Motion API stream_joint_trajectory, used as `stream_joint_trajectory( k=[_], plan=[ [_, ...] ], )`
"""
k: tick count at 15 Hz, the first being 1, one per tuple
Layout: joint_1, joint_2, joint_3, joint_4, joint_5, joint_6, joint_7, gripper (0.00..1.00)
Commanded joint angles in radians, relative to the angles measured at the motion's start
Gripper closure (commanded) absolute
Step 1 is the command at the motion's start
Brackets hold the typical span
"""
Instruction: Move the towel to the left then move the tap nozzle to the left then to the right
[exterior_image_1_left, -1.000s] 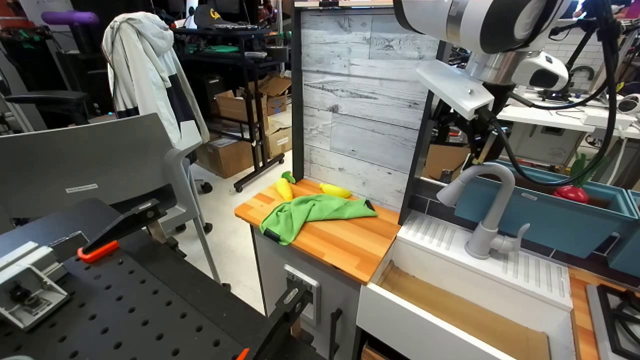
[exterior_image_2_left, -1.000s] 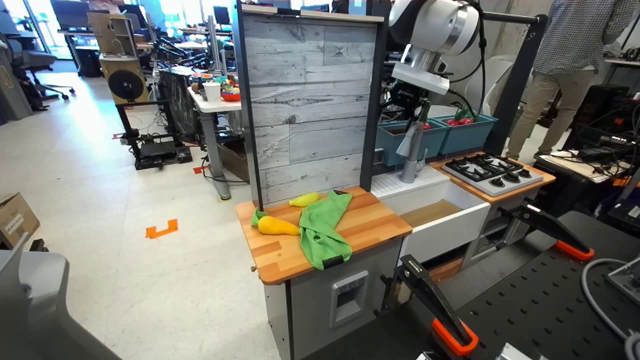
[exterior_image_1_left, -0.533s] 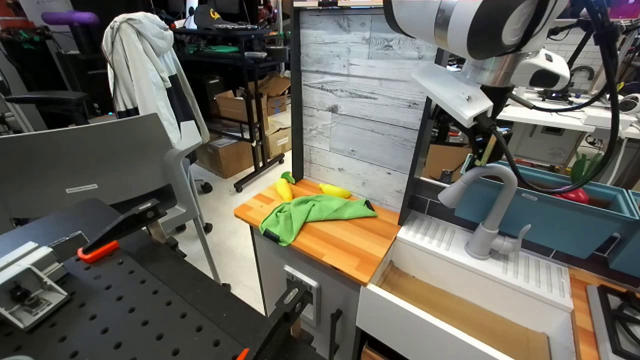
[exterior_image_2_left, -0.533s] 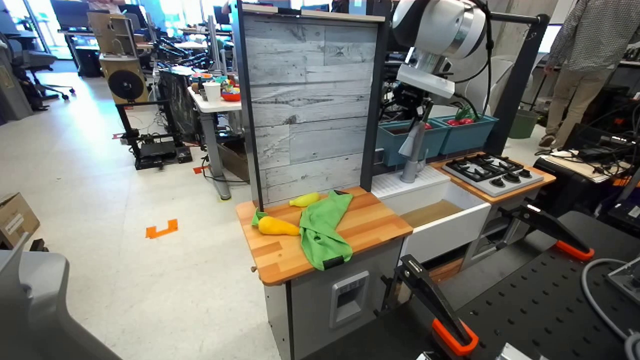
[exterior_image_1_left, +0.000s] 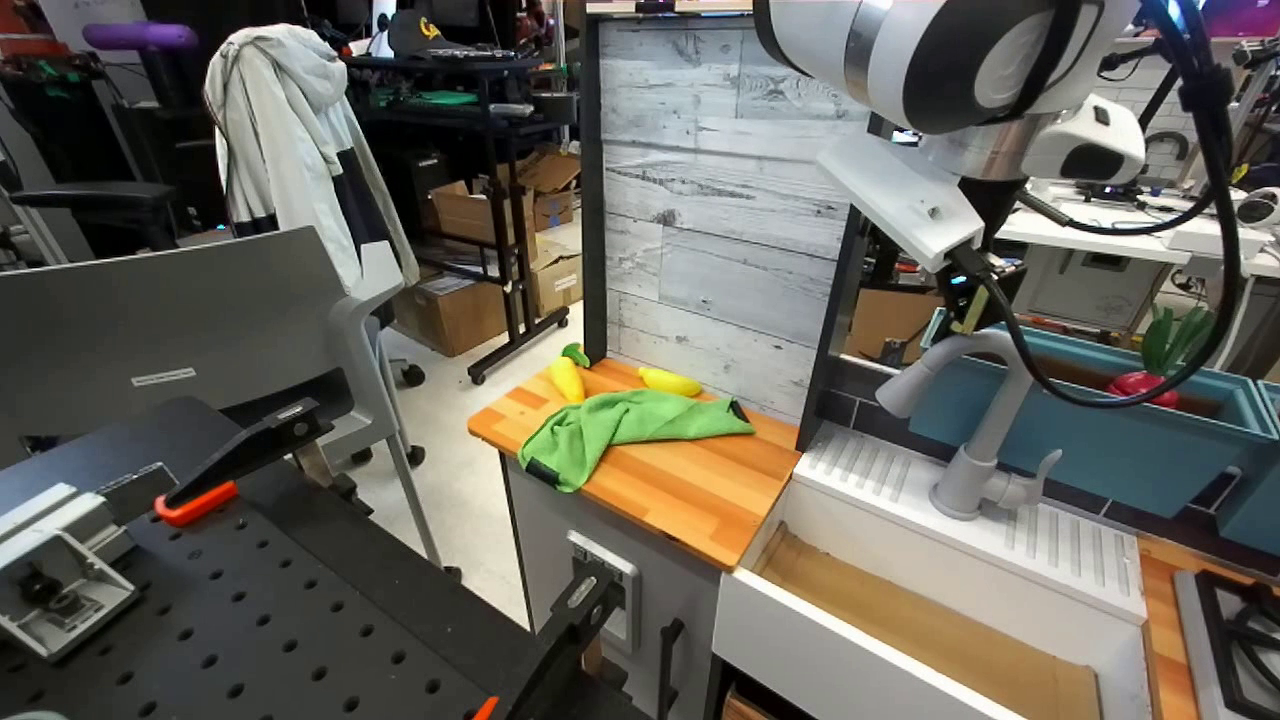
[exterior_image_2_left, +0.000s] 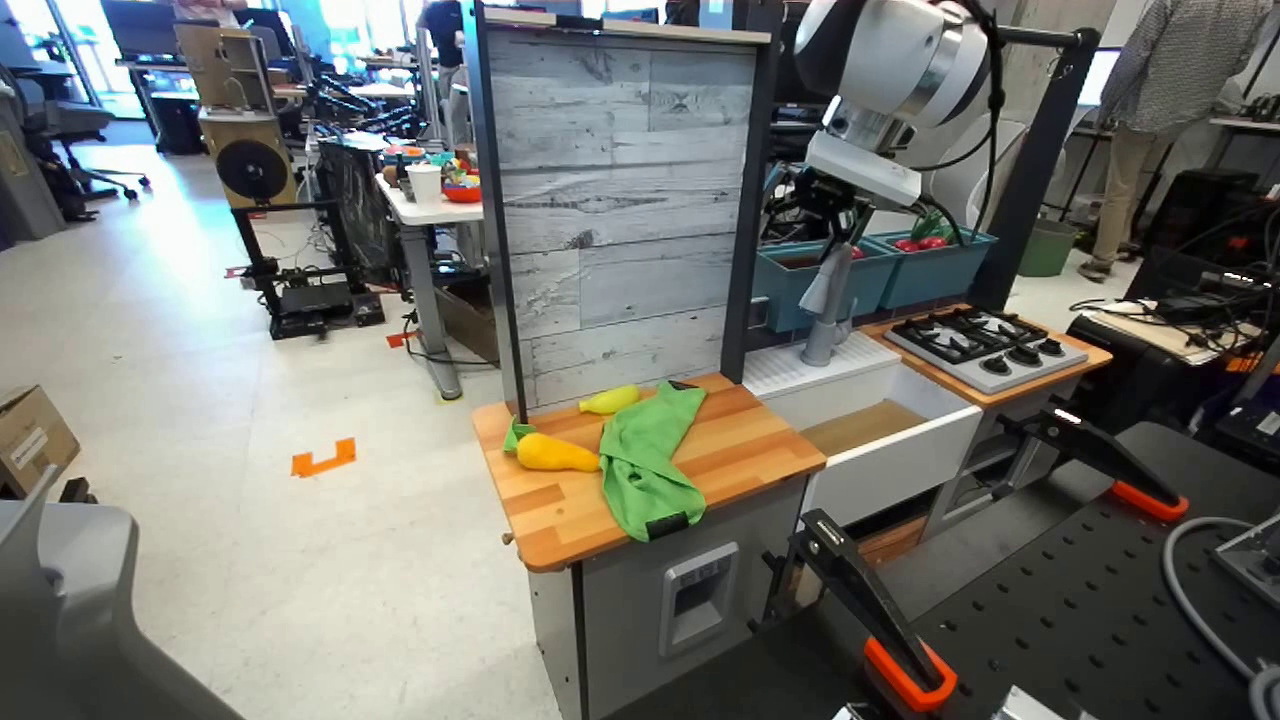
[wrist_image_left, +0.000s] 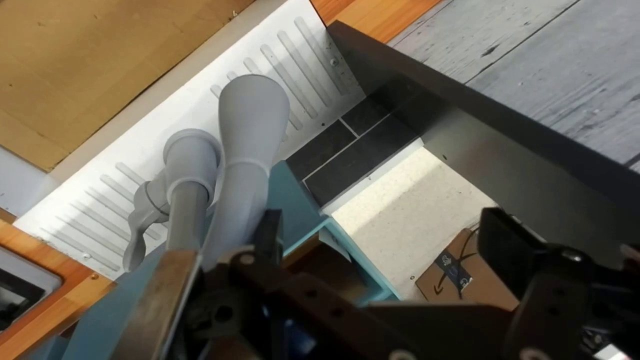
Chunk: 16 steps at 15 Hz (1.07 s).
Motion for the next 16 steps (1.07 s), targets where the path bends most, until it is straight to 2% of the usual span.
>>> stream_joint_trajectory(
  k=[1,4,10,16],
  plan=[
    [-0.059,-0.117,0.025,-0.156,0.028,0.004,-0.078,0.0],
    [-0.084,-0.165,0.041,-0.201,0.044,0.001,-0.105,0.0],
    [-0.143,-0.265,0.029,-0.337,0.044,-0.002,-0.176,0.0],
    [-0.12,-0.276,0.003,-0.364,0.045,-0.035,-0.134,0.0]
  ],
)
